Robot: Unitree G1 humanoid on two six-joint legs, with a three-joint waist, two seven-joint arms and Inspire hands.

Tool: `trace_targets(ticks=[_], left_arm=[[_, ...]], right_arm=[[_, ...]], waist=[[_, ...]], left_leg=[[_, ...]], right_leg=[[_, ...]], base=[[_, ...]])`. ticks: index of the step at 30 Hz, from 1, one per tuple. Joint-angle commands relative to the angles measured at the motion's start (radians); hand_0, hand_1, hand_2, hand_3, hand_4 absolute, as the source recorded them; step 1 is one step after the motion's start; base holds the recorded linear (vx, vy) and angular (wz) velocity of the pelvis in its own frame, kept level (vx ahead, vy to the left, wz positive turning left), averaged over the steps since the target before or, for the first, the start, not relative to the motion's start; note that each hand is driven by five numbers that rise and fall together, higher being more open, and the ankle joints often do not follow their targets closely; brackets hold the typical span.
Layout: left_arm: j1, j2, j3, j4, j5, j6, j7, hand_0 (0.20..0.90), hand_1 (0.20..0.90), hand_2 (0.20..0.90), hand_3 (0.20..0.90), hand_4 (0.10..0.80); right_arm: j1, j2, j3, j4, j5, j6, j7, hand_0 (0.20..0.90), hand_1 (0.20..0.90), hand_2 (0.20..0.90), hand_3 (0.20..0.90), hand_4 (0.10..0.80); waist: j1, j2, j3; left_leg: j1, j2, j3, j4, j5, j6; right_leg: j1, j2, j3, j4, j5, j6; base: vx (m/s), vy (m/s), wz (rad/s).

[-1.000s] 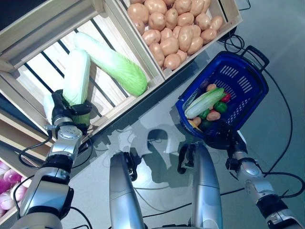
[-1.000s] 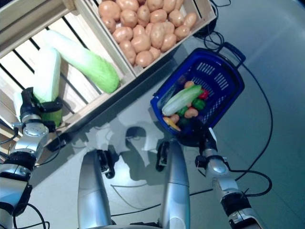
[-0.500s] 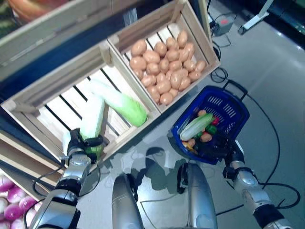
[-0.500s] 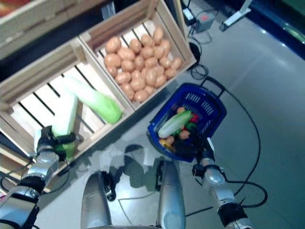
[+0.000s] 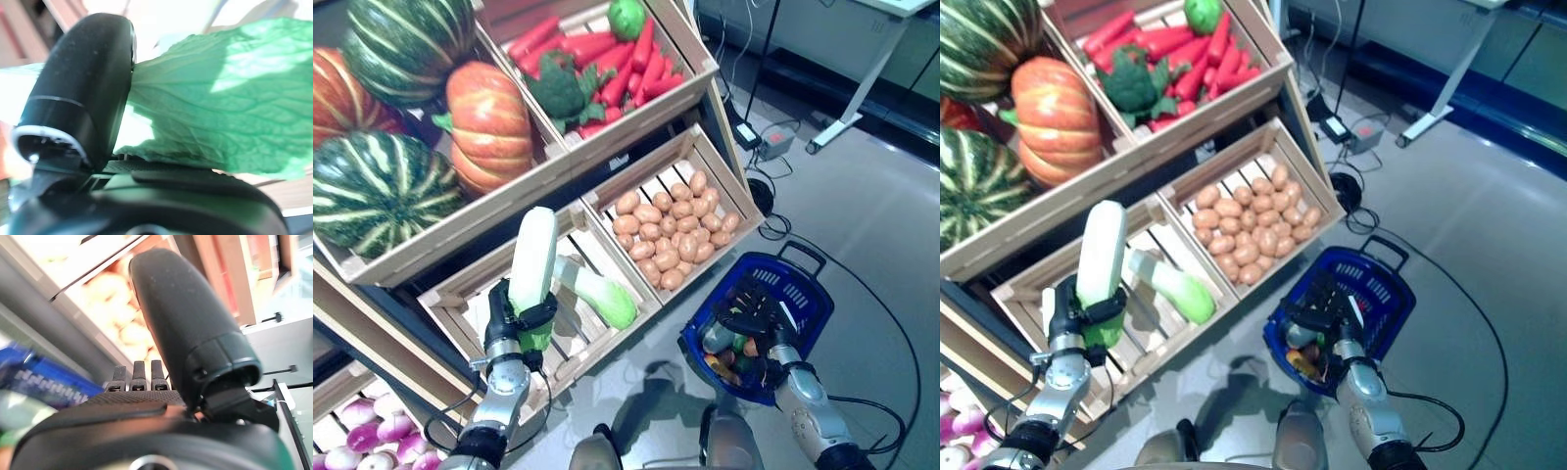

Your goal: Put vegetables into the basket

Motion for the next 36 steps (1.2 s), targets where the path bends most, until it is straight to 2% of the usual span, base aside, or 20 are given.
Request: trace_targets(ticks=[1, 3, 10, 18, 24, 36], left_arm=[[-0.04, 0.078, 0.017, -0.148, 0.04, -0.125, -0.053, 0.3, 0.3, 0.3, 0.3, 0.4], [-0.029, 0.069, 0.006, -0.19, 0.045, -0.135, -0.105, 0.3, 0.3, 0.3, 0.3, 0.4], [-0.038, 0.084, -0.075, -0.29, 0.127, -0.165, -0.201, 0.3, 0.3, 0.3, 0.3, 0.4], [-0.105, 0.1, -0.199, -0.342, 0.133, -0.174, -0.259, 0.3, 0.3, 0.3, 0.3, 0.4], [-0.148, 0.096, -0.293, -0.333, 0.139, -0.182, -0.269, 0.3, 0.3, 0.3, 0.3, 0.4], [-0.162, 0.09, -0.349, -0.364, 0.177, -0.208, -0.225, 0.3, 0.3, 0.3, 0.3, 0.4]], right_arm=[[-0.045, 0.059, -0.018, -0.106, 0.119, -0.076, 0.121, 0.9, 0.9, 0.9, 0.9, 0.8], [-0.049, 0.081, -0.007, -0.113, 0.209, -0.063, 0.206, 0.9, 0.9, 0.9, 0.9, 0.8], [-0.059, 0.106, 0.022, -0.118, 0.387, -0.045, 0.388, 0.9, 0.9, 0.9, 0.9, 0.8], [-0.14, 0.098, 0.035, -0.097, 0.427, -0.07, 0.384, 0.9, 0.9, 0.9, 0.9, 0.8], [-0.238, 0.103, 0.054, -0.077, 0.443, -0.047, 0.317, 0.9, 0.9, 0.9, 0.9, 0.8], [-0.27, 0.138, 0.078, -0.039, 0.477, 0.013, 0.272, 0.9, 0.9, 0.9, 0.9, 0.8]], waist=[[0.032, -0.047, -0.109], [0.044, -0.05, -0.123], [0.062, -0.061, -0.154], [0.065, -0.073, -0.17], [0.067, -0.081, -0.184], [0.067, -0.078, -0.194]], left_leg=[[0.014, -0.063, 0.015, -0.054, 0.023, 0.036], [0.038, -0.074, 0.012, -0.102, 0.041, 0.036], [0.085, -0.095, -0.007, -0.201, 0.058, 0.04], [0.112, -0.098, -0.005, -0.228, 0.049, 0.045], [0.137, -0.102, 0.01, -0.23, 0.032, 0.05], [0.158, -0.107, 0.02, -0.232, 0.02, 0.056]], right_leg=[[0.148, -0.028, -0.006, -0.314, 0.193, 0.039], [0.174, -0.015, -0.012, -0.357, 0.214, 0.04], [0.22, 0.013, -0.015, -0.43, 0.24, 0.042], [0.241, 0.031, -0.021, -0.46, 0.248, 0.046], [0.258, 0.04, -0.016, -0.464, 0.241, 0.046], [0.27, 0.041, -0.009, -0.467, 0.239, 0.046]], base=[[-0.004, -0.064, 0.16], [-0.008, -0.08, 0.07], [0.014, -0.059, 0.04], [0.027, -0.043, 0.0], [0.059, -0.031, -0.08], [0.014, -0.002, -0.02]])
